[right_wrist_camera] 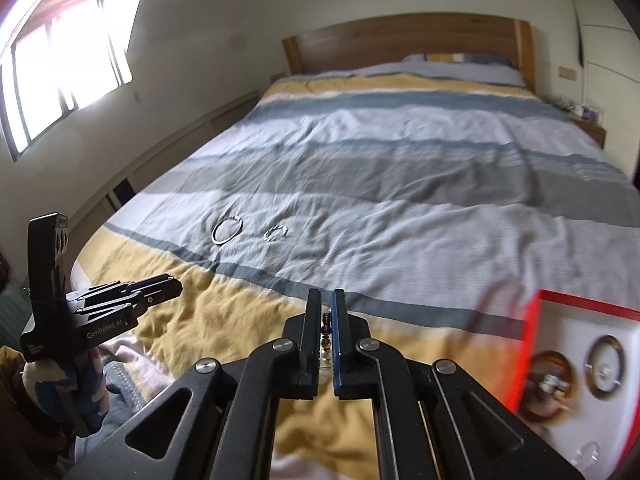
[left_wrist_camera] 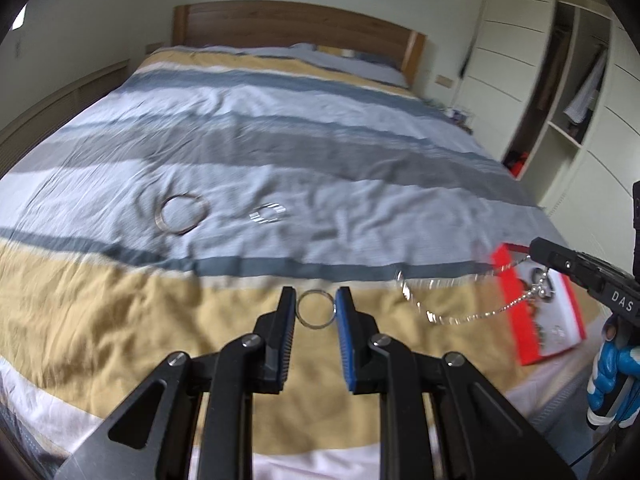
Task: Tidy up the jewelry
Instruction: 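Carry the silver ring and chain necklace over the box with both grippers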
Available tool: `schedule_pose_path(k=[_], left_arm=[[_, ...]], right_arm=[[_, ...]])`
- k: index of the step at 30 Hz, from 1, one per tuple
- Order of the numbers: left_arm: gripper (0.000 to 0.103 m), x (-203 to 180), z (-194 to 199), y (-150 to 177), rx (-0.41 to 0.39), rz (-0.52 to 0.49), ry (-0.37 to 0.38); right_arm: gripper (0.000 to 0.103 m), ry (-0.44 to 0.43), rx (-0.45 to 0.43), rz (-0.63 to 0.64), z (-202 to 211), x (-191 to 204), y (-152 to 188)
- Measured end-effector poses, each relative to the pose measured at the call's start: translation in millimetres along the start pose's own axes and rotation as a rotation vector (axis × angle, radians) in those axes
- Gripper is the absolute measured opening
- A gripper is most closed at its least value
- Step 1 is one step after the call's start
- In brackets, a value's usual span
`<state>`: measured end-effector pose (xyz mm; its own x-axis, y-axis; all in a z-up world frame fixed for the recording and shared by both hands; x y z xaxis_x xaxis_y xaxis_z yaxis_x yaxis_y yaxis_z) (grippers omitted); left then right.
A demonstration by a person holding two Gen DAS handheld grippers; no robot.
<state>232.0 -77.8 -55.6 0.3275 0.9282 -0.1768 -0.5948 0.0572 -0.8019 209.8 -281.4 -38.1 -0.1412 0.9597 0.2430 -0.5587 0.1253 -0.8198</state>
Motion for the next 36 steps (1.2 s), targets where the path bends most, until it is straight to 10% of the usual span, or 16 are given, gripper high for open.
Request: schedule_pose_path(k=[20, 36], left_arm=[[0.019, -260, -1, -47, -0.023, -0.21, 0.374], [0.019, -366, -87, 69, 0.231, -0.381, 0.477]], right_arm=[[0.004, 0.234, -0.228, 0.009, 152, -138, -72], [0.005, 0.296, -0.017, -0.186, 94, -240, 56]])
Point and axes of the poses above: each gripper's, at about its wrist camera, not at the fingertips, and z roughly against the way its jaws point, x to its left, y to its underside, the point moved 9 cm from there along -z, roughly the way its jaws point, and after that the axes turned 9 degrees about -x, right-handed, at the moved point
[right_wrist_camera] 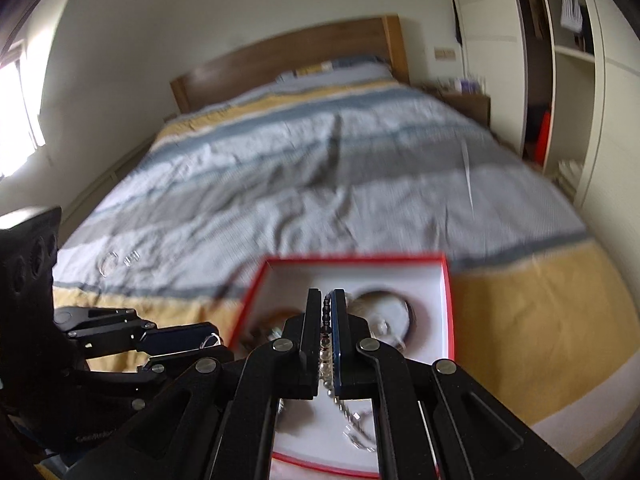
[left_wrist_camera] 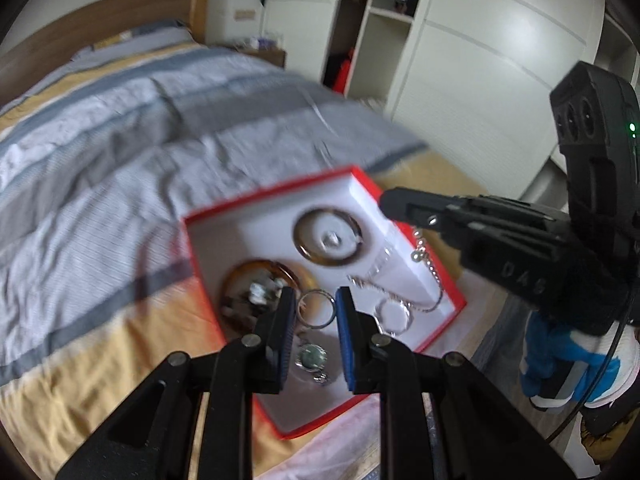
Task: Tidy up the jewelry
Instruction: 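Carry the silver ring and chain necklace over the box with both grippers, then open both grippers to drop the ring and necklace into the box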
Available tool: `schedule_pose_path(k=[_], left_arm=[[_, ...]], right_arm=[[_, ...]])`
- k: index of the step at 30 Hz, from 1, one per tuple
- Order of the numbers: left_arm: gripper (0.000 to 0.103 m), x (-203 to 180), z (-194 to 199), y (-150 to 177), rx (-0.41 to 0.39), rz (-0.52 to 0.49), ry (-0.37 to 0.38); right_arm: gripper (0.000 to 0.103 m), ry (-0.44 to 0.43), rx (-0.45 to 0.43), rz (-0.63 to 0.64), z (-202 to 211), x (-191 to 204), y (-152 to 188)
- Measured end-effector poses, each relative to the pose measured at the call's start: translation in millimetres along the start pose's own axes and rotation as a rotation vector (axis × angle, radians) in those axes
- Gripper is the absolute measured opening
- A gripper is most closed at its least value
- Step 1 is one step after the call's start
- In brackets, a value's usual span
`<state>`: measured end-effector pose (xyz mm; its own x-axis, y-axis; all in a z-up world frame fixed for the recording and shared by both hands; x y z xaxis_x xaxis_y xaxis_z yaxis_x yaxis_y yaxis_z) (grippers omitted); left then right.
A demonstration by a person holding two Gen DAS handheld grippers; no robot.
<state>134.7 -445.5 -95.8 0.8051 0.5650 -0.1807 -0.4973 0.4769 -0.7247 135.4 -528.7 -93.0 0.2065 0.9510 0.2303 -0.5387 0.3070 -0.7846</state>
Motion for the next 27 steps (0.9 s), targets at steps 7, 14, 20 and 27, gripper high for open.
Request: schedule_pose_path(k=[7, 14, 20, 27], left_arm=[[0.019, -18, -44, 32, 0.101, -0.027, 0.042], [0.019, -13, -67, 55, 0.155, -0.013, 0.031], [0.019, -9, -72, 56, 0.152, -0.006, 0.045], [0.02, -4, -70, 55, 0.159, 0.015, 0.055]], right_arm=[[0.005, 0.019, 0.113, -0.009, -23, -29, 56], [0.005, 0.004, 0.152, 0.035, -24, -27, 79], [0.005, -0.001, 0.173, 0.068, -25, -22, 89], [0.006, 0.005, 0.181, 0.074, -24, -24, 89]])
Point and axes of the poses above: each gripper's, at about its wrist camera, not at the fingertips, and z roughly against the way its jaws point, x to its left, y to its underside, the point moved 9 cm from there along -z, roughly the way its jaws point, and after that the axes turned 9 degrees about -x, right-handed, at the moved point
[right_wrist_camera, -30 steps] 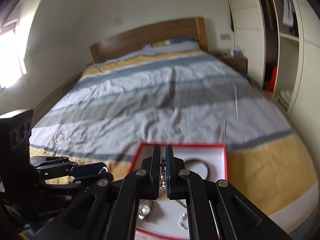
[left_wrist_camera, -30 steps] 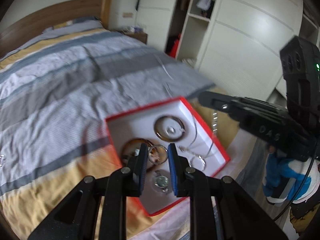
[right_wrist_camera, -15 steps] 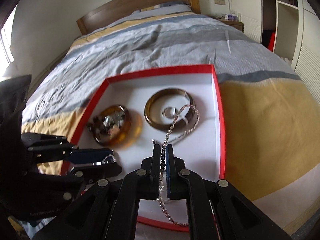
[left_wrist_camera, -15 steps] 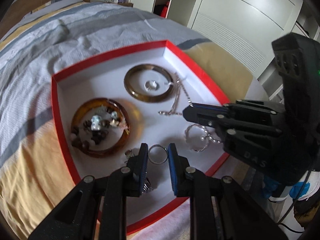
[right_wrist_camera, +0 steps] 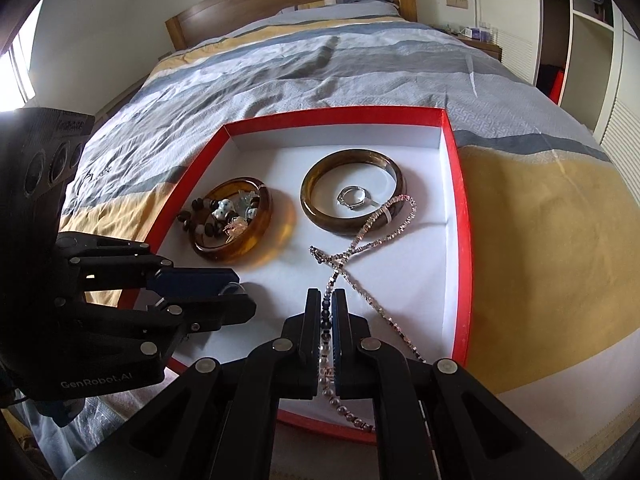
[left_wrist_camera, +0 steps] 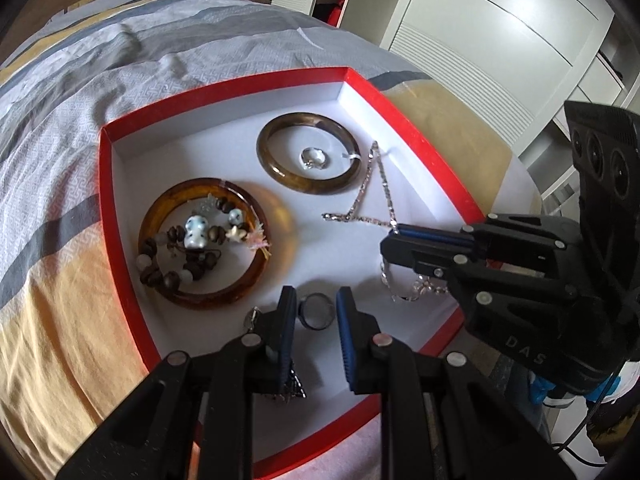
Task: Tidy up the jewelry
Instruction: 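Open both grippers to drop the ring and necklace into the box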
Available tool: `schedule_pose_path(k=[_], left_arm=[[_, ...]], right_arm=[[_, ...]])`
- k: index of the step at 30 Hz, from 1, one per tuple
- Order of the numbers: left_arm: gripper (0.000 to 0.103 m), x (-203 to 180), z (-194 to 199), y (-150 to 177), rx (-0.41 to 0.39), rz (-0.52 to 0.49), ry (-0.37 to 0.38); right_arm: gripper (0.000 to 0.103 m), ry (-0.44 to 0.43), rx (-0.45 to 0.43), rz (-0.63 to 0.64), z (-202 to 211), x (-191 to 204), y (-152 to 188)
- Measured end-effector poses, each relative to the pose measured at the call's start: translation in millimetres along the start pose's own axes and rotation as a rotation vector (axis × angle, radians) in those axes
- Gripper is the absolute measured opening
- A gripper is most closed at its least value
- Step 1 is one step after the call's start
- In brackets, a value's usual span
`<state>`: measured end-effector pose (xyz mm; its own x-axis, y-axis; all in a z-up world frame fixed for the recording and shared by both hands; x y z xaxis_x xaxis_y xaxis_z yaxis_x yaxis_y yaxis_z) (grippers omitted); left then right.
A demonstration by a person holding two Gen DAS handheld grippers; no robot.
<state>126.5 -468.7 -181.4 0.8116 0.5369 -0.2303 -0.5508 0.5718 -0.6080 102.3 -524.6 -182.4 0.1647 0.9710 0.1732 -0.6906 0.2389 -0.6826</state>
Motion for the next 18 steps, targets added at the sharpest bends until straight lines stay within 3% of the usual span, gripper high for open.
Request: schedule_pose_path(k=[6, 10, 18], left_arm=[[0.021, 0, 2, 3, 0.018, -0.004, -0.009], [0.028, -4, 8, 3, 0.016, 0.009, 0.003], [0.032, -5, 49, -8, -0.058, 0.026, -0.02]], right_arm=[[0.01, 0.014, 0.0, 0.0, 7, -1, 0], [0.037, 0.035, -0.006, -0.017, 17, -5, 0], [0.037, 0.069, -0.048, -0.068, 54, -12, -4]])
Point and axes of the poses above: each gripper's, at about its wrist camera, not at the fingertips, and z roughly against the way its jaws point, x to its left, y to its underside, the point moved 9 cm from there along -z, roughly the way its jaws point, and after that the axes turned 9 degrees about -x, right-handed, at the moved point
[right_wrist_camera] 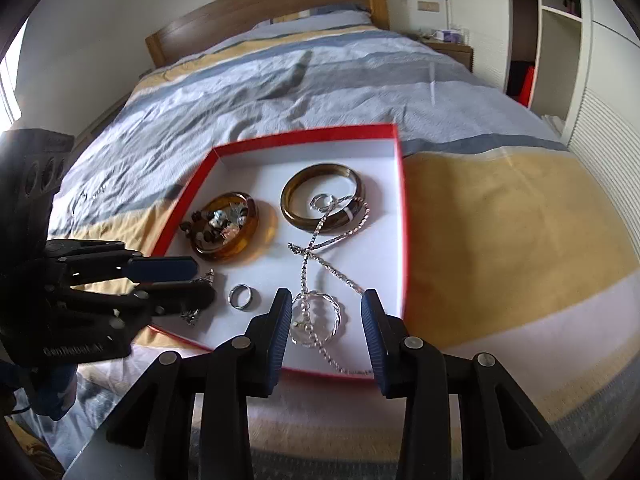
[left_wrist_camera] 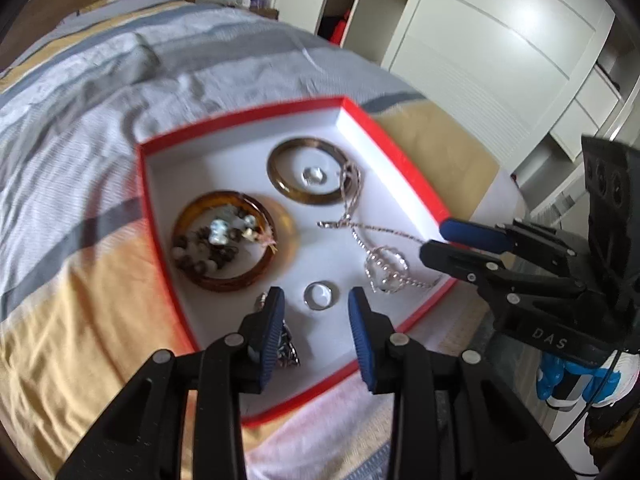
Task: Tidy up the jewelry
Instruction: 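Open both grippers to drop the ring and necklace into the box, then withdraw both grippers from the box back over the last two hoops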
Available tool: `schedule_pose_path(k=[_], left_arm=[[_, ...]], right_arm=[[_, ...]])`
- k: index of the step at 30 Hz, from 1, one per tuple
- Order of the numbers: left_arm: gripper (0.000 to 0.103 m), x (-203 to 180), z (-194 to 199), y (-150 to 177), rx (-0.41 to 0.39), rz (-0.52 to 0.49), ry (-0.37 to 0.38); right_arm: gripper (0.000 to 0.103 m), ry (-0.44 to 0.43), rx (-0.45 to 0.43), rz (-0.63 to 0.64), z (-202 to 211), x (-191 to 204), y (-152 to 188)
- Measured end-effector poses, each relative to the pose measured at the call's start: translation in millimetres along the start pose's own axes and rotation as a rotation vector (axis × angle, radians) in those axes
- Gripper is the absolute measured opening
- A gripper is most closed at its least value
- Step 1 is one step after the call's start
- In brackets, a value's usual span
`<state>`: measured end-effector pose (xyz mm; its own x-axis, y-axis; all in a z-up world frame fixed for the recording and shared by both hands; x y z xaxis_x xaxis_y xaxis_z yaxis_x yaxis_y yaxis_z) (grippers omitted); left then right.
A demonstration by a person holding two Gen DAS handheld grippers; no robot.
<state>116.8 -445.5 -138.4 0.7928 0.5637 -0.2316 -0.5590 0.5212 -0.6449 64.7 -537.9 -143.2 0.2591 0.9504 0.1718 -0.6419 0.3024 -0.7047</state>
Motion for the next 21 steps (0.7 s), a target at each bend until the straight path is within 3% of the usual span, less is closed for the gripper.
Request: schedule_pose_path(k=[5, 10, 21], left_arm=[[0.032, 5, 40, -3, -0.059, 0.012, -0.032], [0.041, 21, 90, 8, -0.085, 0.04, -0.093], [0.044, 77, 186, 47, -0.17, 0.146, -0.237]], right_arm=[[0.037, 0.004, -0.036, 0.0, 26, 12, -8], [0.037, -0.01, -0.074, 0.0, 50, 36, -17], [0.045, -0.104, -0.145, 0.096, 89, 135, -40]])
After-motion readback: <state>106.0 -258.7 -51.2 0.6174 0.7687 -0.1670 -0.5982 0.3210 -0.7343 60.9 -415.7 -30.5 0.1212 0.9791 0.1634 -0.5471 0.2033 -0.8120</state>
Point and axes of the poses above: each gripper's, at about its wrist camera, not at the fingertips, and z roughly against the way its jaws point, x to its left, y to its underside, the point moved 9 cm from there along -z, roughly the way its jaws point, and after that the axes turned 9 degrees about -x, right-handed, at the moved point
